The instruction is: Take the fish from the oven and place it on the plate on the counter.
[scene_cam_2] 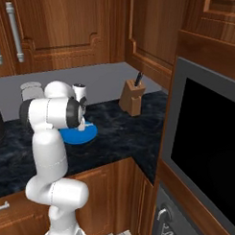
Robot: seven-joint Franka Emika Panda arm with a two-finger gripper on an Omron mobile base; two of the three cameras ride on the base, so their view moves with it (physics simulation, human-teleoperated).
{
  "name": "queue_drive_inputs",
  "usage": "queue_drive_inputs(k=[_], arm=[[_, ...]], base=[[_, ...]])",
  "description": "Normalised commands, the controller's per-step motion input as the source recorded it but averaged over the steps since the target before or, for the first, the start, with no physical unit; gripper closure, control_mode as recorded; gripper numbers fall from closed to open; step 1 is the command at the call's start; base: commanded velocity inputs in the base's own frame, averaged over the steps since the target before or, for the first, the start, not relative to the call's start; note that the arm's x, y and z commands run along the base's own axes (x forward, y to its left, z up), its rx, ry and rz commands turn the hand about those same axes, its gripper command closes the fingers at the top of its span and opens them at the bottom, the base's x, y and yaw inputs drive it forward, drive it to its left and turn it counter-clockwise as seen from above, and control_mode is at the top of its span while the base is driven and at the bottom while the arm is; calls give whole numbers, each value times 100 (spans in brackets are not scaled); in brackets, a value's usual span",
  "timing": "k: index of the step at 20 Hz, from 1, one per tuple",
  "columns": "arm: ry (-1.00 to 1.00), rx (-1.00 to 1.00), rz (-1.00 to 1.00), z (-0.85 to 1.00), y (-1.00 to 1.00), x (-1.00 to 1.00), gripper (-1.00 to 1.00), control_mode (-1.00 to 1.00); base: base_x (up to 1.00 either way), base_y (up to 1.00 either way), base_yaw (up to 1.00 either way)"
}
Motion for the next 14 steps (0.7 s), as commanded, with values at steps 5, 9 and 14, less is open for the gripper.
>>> queue_drive_inputs(k=[5,9,14], arm=[[0,0,10,-20,17,0,100,-100],[0,0,9,-39,17,0,100,-100],[0,0,1,-5,1,0,100,-100]], base=[[0,0,0],[0,0,0],[0,0,0]])
